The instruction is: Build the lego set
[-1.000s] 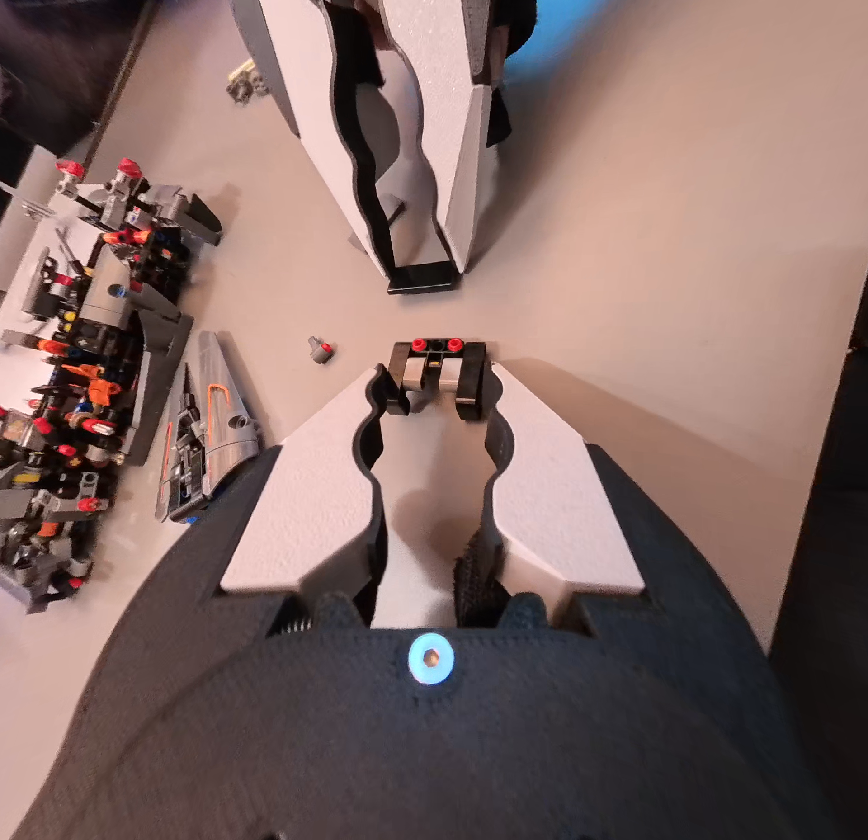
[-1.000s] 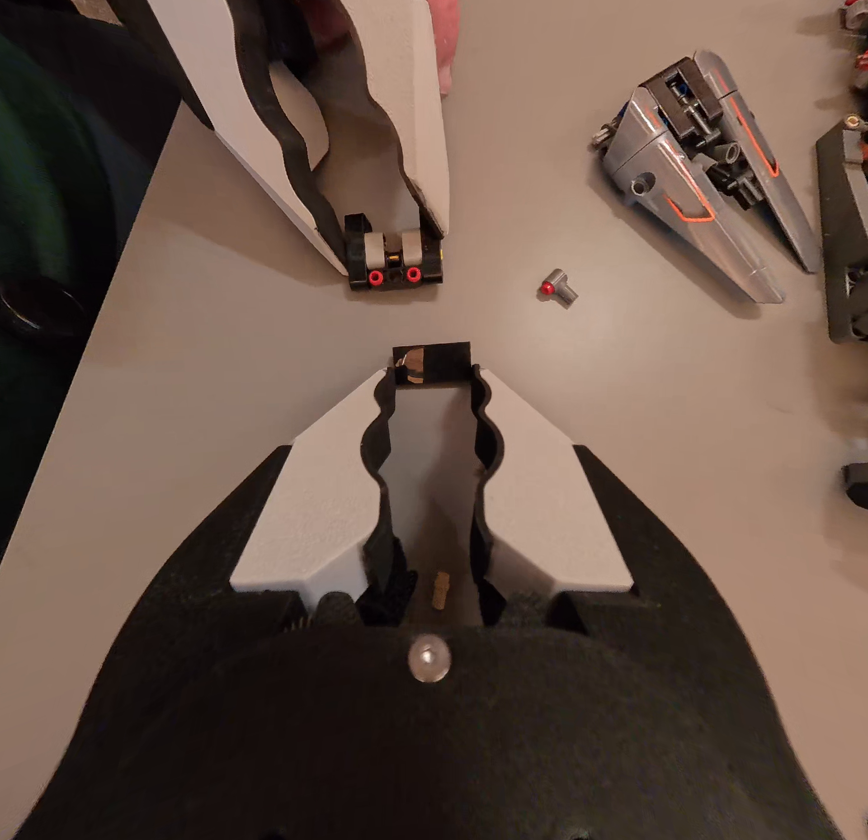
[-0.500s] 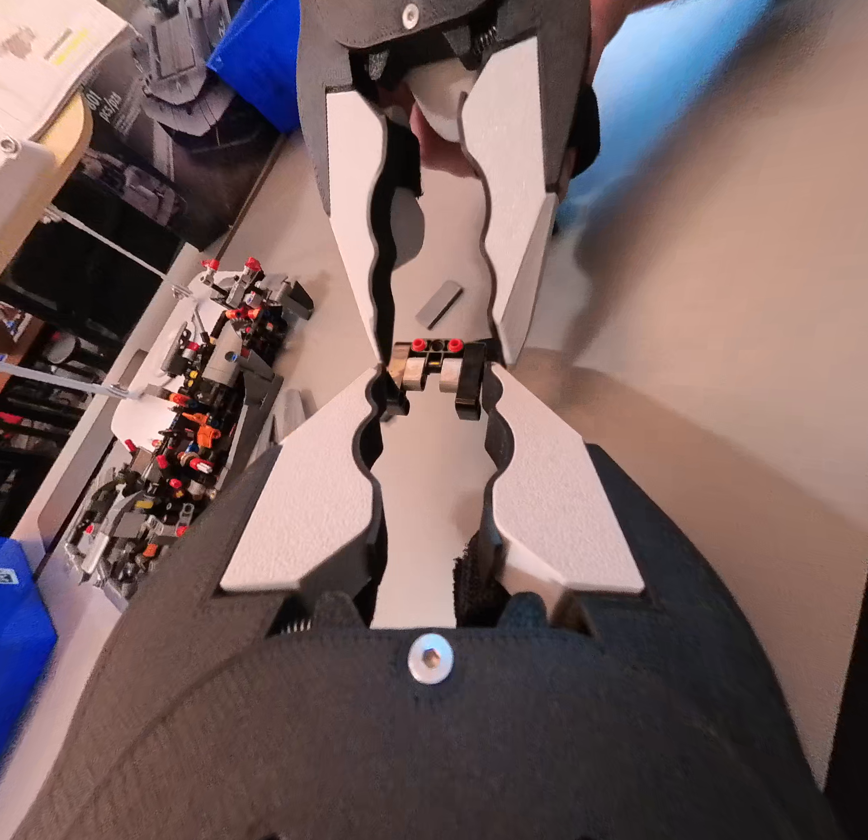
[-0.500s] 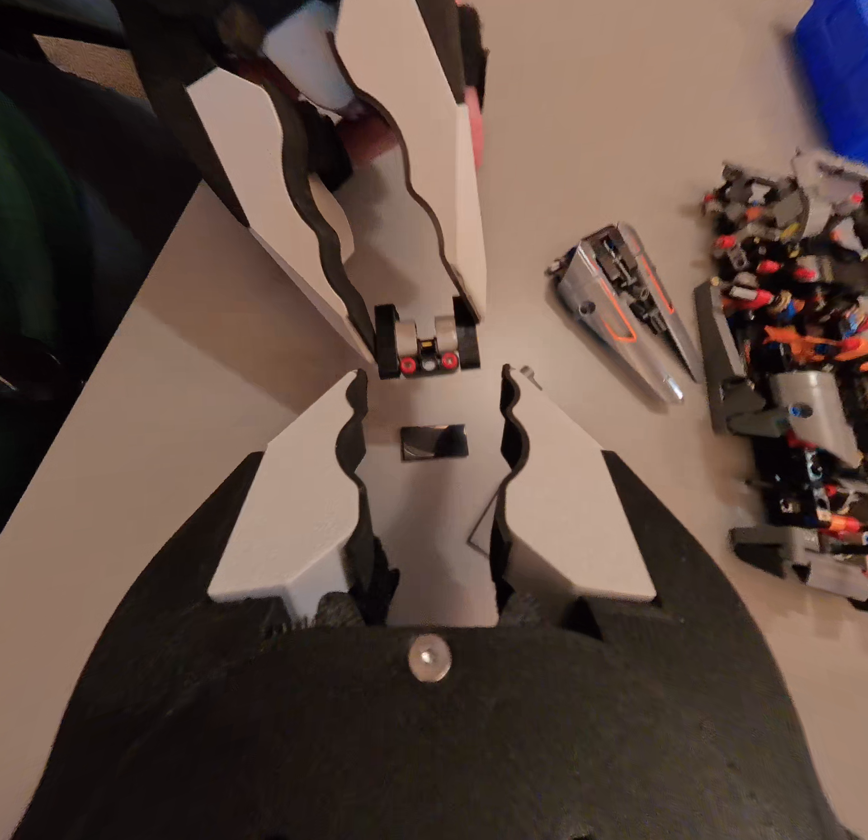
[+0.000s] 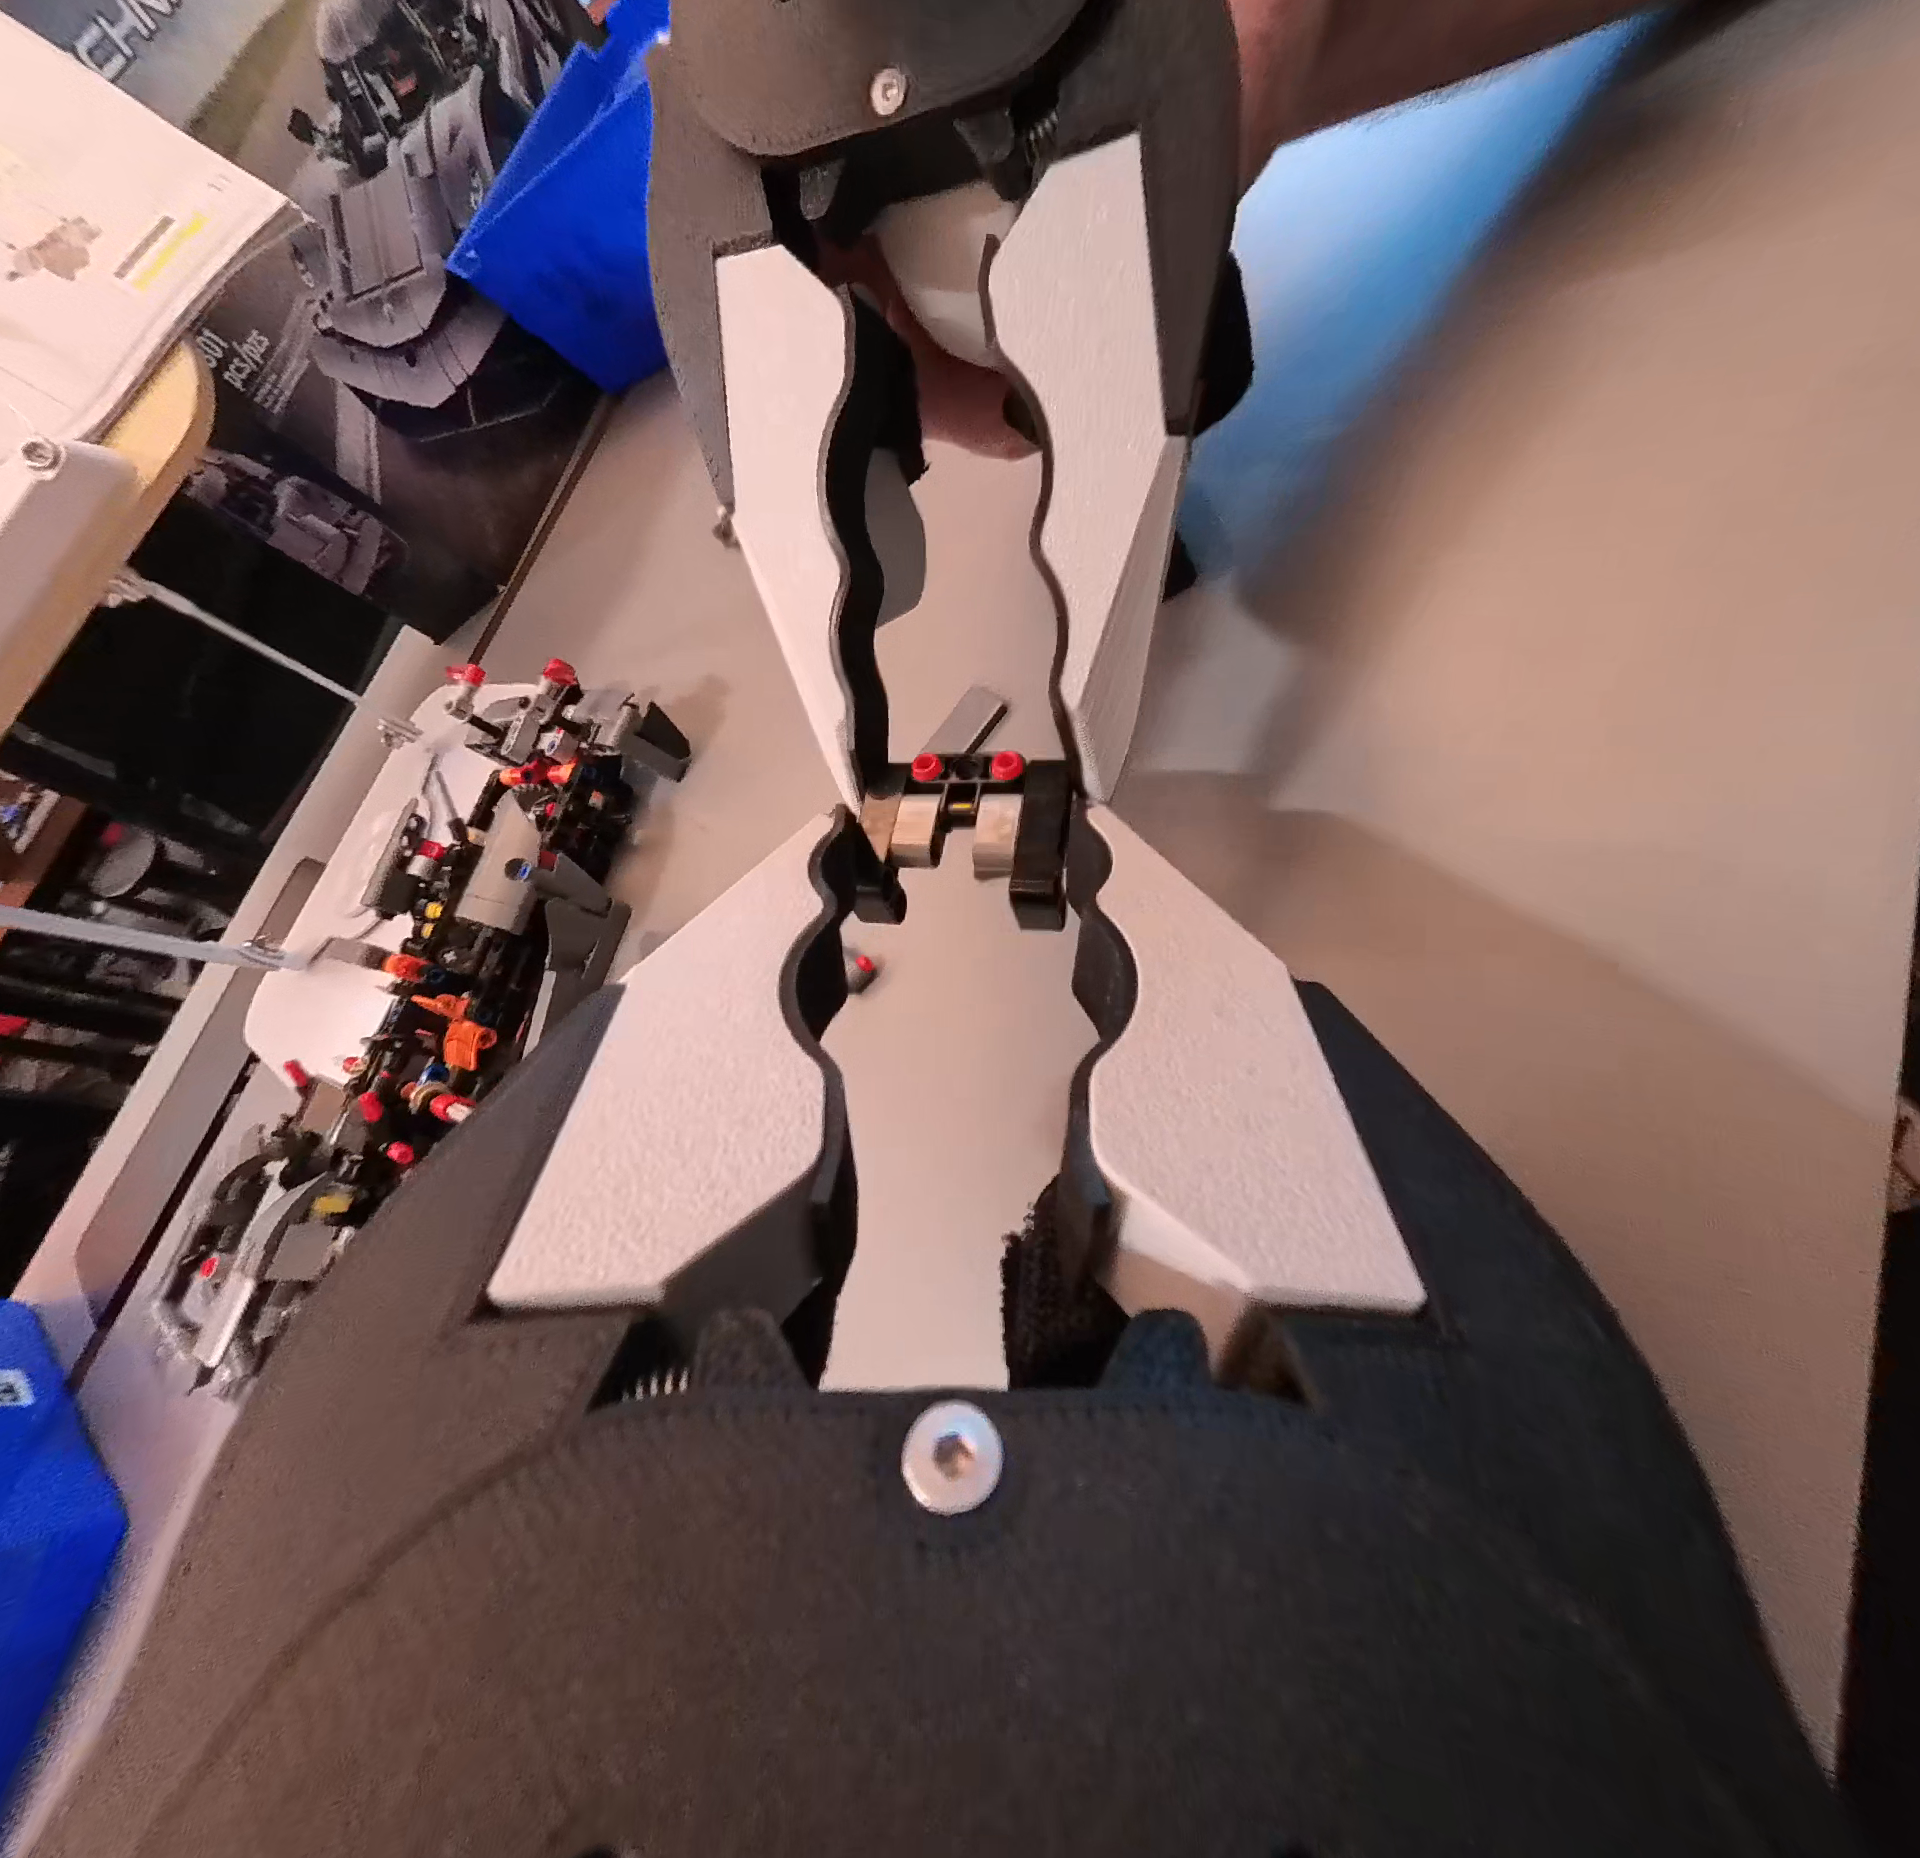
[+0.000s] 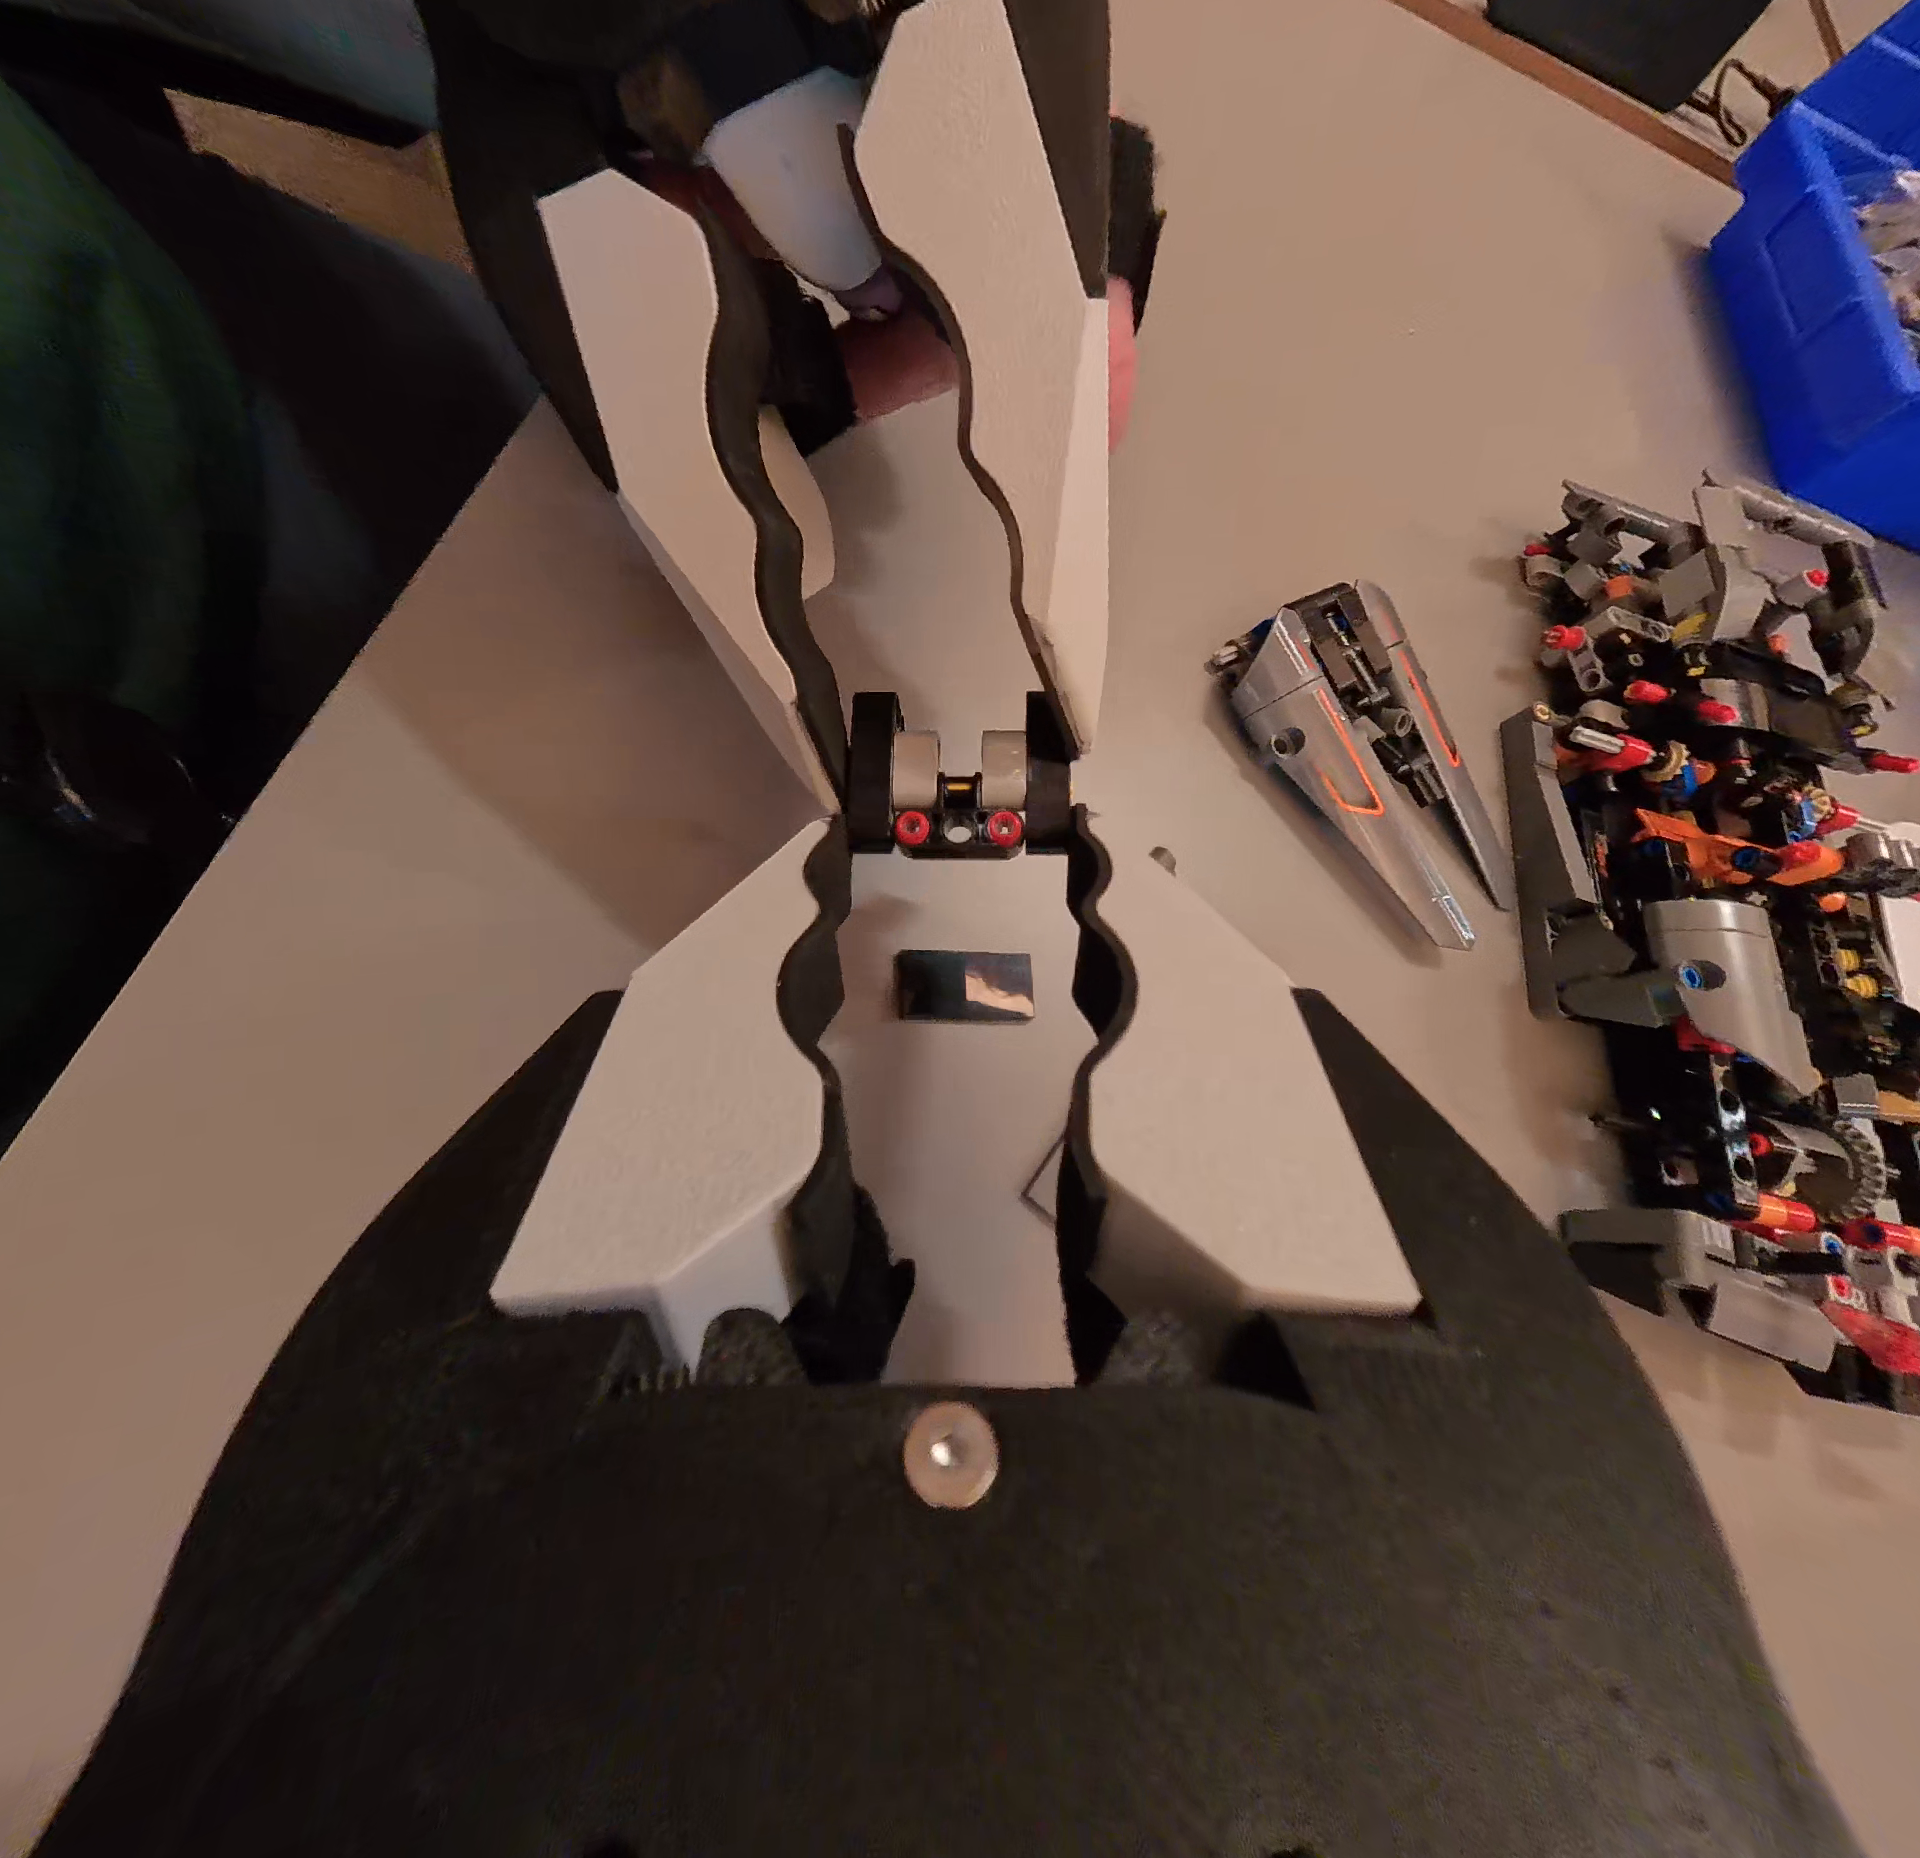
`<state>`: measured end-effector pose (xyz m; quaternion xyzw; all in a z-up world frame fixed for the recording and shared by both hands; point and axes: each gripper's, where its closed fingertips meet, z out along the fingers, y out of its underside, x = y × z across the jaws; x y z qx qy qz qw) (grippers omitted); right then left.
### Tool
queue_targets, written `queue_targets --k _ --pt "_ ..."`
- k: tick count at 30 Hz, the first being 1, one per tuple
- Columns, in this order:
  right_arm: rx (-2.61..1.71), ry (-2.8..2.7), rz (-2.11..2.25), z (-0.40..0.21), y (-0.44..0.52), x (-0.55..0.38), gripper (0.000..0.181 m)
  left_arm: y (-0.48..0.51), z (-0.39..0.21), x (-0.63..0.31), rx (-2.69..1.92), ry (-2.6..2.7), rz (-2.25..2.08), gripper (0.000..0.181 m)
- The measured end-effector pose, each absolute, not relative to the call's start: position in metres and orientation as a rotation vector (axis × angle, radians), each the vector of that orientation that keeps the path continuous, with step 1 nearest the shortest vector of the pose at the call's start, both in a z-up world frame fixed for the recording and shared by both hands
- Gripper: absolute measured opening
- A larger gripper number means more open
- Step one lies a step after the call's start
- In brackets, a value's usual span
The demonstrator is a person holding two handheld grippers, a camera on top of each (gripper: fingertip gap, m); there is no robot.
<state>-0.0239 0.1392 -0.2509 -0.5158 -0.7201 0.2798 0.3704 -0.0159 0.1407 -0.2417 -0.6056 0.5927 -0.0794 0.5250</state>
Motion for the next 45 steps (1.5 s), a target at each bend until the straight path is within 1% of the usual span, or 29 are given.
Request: queue_targets --k 18,19,22,25,28,31,33,39,42,44,45 --pt "-1.327 -1.859 0.704 -0.249 0.138 -0.020 0.039 0.139 -0.240 -0.011 -1.429 1.440 -0.204 0.037" --pt "-1.330 -1.858 0.706 -0.249 0.138 -0.020 0.039 0.136 -0.240 -0.010 -1.419 1.455 -0.213 0.029" --pt "-1.335 -1.853 0.697 -0.249 0.140 -0.020 0.039 0.135 -0.242 -0.008 -1.411 1.460 -0.190 0.023" --pt "-1.333 -1.868 0.674 -0.252 0.141 -0.019 0.039 0.138 -0.244 -0.008 -1.427 1.441 -0.209 0.027" --pt "-1.338 -1.827 0.736 -0.249 0.145 -0.017 0.040 0.139 -0.234 -0.008 -1.426 1.369 -0.237 0.030" --pt "-1.337 -1.801 0.784 -0.245 0.149 -0.014 0.040 0.142 -0.230 -0.012 -1.466 1.321 -0.264 0.042" --pt "-1.316 -1.795 0.810 -0.242 0.147 -0.014 0.040 0.145 -0.229 -0.017 -1.494 1.275 -0.284 0.045" --pt "-1.188 -1.794 0.677 -0.232 0.143 -0.020 0.040 0.146 -0.224 -0.021 -1.694 1.043 -0.688 0.050" --pt "-1.109 -1.789 0.576 -0.226 0.141 -0.023 0.040 0.142 -0.215 -0.018 -1.723 0.934 -0.942 0.038" --pt "-1.063 -1.799 0.494 -0.225 0.140 -0.026 0.040 0.142 -0.212 -0.018 -1.753 0.848 -1.131 0.036" --pt "-1.040 -1.801 0.459 -0.225 0.139 -0.027 0.040 0.143 -0.211 -0.018 -1.757 0.813 -1.194 0.030"
